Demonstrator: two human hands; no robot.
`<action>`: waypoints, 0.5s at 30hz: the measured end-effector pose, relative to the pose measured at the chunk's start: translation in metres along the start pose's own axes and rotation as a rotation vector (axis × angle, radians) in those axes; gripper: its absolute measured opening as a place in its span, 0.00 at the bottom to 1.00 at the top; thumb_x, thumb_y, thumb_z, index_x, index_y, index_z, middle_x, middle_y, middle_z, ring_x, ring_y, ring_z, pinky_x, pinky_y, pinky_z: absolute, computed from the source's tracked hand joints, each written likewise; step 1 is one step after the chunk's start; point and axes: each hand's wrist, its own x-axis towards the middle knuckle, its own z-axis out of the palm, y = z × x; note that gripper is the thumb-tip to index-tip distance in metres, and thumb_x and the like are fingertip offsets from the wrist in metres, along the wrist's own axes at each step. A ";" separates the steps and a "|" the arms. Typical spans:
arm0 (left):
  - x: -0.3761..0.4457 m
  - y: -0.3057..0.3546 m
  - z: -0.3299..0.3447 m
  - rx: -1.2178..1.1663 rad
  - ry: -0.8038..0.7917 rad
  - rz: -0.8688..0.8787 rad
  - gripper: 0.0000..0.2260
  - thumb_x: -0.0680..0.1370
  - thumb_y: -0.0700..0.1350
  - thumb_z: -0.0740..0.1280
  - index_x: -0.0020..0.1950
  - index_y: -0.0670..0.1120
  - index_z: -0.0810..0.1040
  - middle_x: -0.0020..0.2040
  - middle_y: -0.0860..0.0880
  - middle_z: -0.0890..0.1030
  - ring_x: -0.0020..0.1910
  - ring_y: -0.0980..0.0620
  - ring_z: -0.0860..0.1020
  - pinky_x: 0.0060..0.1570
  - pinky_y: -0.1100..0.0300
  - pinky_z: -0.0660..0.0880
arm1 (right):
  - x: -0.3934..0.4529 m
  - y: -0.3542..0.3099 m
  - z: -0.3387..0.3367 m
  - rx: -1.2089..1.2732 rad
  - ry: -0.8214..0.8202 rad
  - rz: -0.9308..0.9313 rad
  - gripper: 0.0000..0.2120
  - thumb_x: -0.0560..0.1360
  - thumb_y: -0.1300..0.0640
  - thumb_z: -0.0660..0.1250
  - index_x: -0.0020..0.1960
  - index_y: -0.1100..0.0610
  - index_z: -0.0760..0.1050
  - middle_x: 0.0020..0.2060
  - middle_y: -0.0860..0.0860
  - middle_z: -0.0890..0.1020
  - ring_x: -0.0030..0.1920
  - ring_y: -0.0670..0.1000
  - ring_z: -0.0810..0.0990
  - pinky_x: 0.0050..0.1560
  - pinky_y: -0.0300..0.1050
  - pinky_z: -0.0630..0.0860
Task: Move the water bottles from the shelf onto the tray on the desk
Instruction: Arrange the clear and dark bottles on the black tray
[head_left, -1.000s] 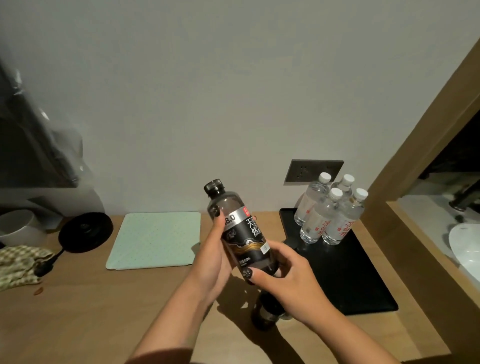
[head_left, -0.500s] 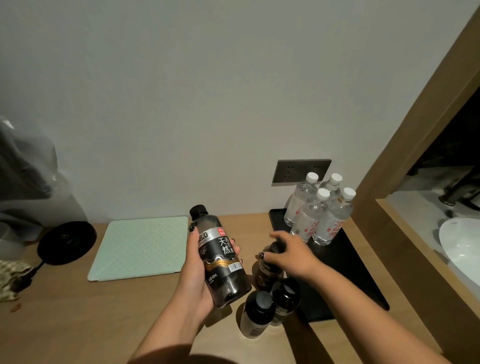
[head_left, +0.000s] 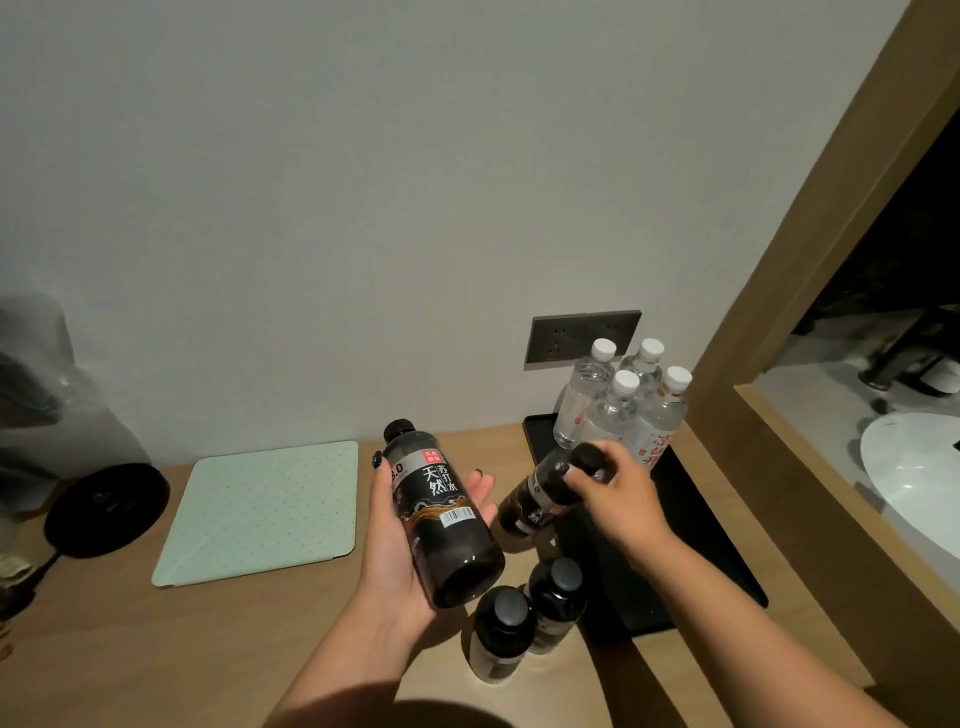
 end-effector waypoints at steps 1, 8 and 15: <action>0.003 0.000 0.001 0.024 -0.001 -0.007 0.30 0.72 0.65 0.62 0.64 0.45 0.71 0.57 0.36 0.81 0.58 0.39 0.79 0.66 0.44 0.69 | -0.004 -0.008 -0.008 0.093 0.026 -0.017 0.12 0.73 0.60 0.69 0.55 0.53 0.73 0.48 0.48 0.78 0.50 0.50 0.78 0.47 0.44 0.77; 0.018 -0.025 0.027 0.162 -0.058 -0.079 0.27 0.70 0.67 0.65 0.54 0.45 0.78 0.45 0.43 0.82 0.42 0.45 0.81 0.47 0.48 0.79 | -0.020 -0.055 -0.053 0.689 0.248 -0.014 0.16 0.76 0.55 0.65 0.62 0.57 0.69 0.50 0.51 0.82 0.45 0.45 0.82 0.39 0.38 0.76; 0.008 -0.066 0.062 0.189 -0.246 -0.270 0.32 0.71 0.69 0.61 0.61 0.44 0.77 0.56 0.37 0.82 0.55 0.33 0.79 0.62 0.31 0.65 | -0.025 -0.062 -0.077 0.814 0.291 0.073 0.18 0.73 0.49 0.68 0.60 0.57 0.75 0.49 0.54 0.84 0.45 0.49 0.83 0.35 0.39 0.76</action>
